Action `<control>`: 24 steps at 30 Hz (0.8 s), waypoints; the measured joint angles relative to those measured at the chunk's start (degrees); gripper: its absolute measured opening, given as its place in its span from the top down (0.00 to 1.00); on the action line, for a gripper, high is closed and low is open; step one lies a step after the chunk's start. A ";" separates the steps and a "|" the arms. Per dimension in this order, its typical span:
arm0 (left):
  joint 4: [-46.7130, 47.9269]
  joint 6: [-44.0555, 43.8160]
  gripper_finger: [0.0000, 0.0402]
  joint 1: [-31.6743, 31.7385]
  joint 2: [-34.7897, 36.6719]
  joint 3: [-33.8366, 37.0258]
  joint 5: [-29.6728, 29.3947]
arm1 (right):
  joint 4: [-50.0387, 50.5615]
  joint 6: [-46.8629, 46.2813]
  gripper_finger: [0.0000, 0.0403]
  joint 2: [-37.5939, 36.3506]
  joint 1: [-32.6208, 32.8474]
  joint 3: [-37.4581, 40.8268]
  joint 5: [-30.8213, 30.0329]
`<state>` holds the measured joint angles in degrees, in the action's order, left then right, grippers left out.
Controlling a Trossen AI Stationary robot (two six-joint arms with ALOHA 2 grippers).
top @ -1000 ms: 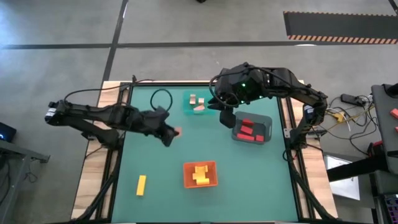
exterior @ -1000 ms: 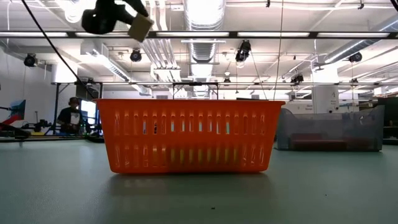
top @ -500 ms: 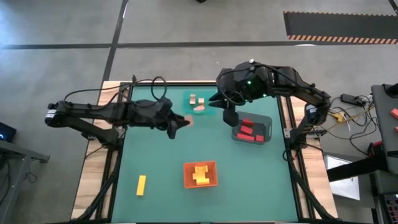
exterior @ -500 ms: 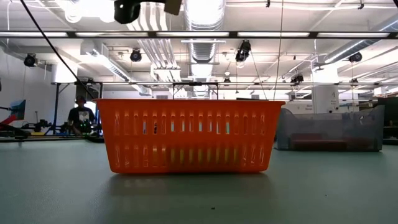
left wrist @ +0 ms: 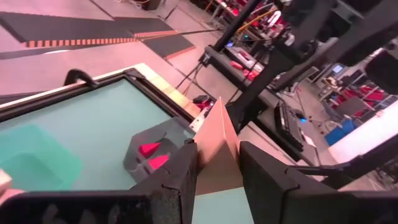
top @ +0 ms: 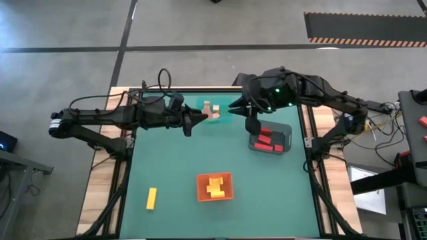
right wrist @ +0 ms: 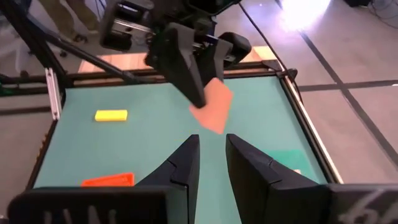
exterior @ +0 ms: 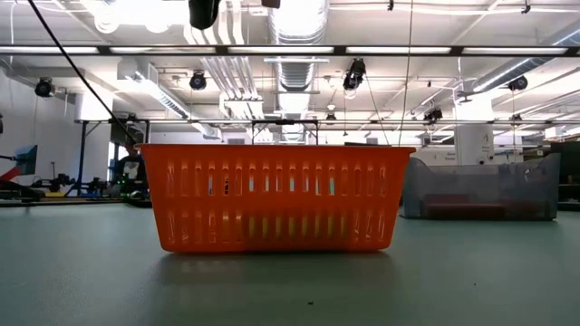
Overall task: Sort & place blocks by color
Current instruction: Put the brown block into the blue bin
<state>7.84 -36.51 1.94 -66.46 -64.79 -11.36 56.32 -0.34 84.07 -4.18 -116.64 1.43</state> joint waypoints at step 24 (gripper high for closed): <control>0.90 5.83 0.77 12.78 -18.89 -14.12 10.95 | -23.23 -11.23 0.83 -21.49 0.02 35.61 -0.37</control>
<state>8.74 -30.68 14.72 -85.35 -78.92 -0.41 33.09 -11.57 62.58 -4.16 -81.03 1.06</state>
